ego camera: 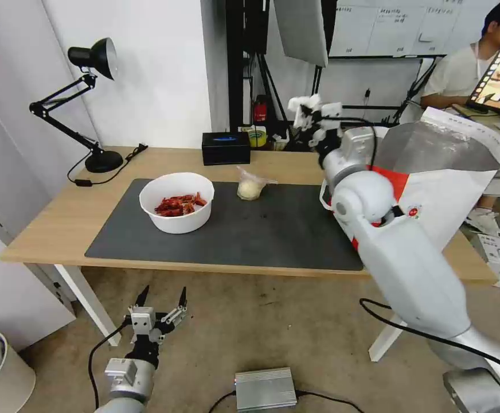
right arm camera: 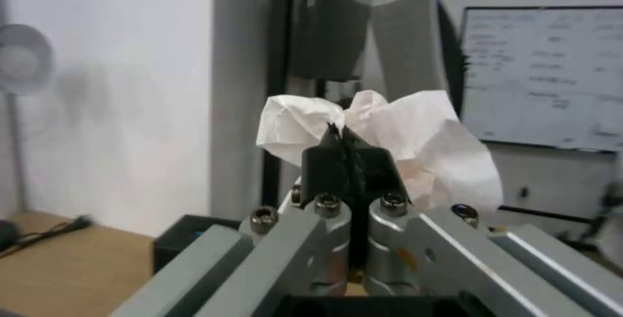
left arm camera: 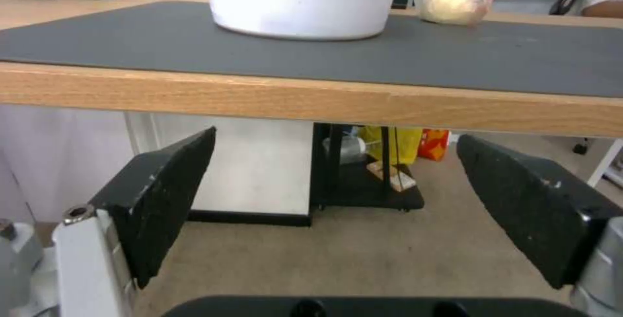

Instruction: Pick up the trash from the table and place it into the takeout bag.

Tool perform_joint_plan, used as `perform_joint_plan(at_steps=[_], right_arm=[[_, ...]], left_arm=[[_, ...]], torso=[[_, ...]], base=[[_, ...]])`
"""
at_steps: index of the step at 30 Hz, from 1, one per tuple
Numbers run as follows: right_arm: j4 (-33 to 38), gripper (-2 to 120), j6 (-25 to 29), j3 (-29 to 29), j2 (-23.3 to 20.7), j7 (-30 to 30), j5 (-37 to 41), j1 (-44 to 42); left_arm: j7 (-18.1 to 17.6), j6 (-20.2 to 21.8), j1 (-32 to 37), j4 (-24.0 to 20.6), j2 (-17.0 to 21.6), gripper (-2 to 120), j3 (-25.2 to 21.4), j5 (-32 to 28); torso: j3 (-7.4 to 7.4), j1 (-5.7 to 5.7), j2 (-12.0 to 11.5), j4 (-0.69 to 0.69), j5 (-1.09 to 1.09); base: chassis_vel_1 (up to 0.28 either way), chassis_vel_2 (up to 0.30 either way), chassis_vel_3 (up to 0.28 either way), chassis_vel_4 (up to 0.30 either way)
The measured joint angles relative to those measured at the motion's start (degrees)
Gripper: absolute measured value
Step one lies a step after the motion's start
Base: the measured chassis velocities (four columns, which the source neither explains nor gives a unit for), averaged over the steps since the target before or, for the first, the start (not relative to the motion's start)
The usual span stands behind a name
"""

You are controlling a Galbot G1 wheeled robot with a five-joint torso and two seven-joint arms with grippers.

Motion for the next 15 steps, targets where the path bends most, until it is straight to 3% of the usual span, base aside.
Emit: perform_joint_plan(at_steps=[15], right_arm=[[5.45,0,-8.34,5.83,-6.06,8.74,1.36,-1.68]], left_arm=[[-0.21,0.37,-0.91,-0.08,-0.28,100,1.27,0.06]], torso=[[0.00,0.00,0.00,0.00,0.00]], base=[[0.000,0.000,0.000,0.000]])
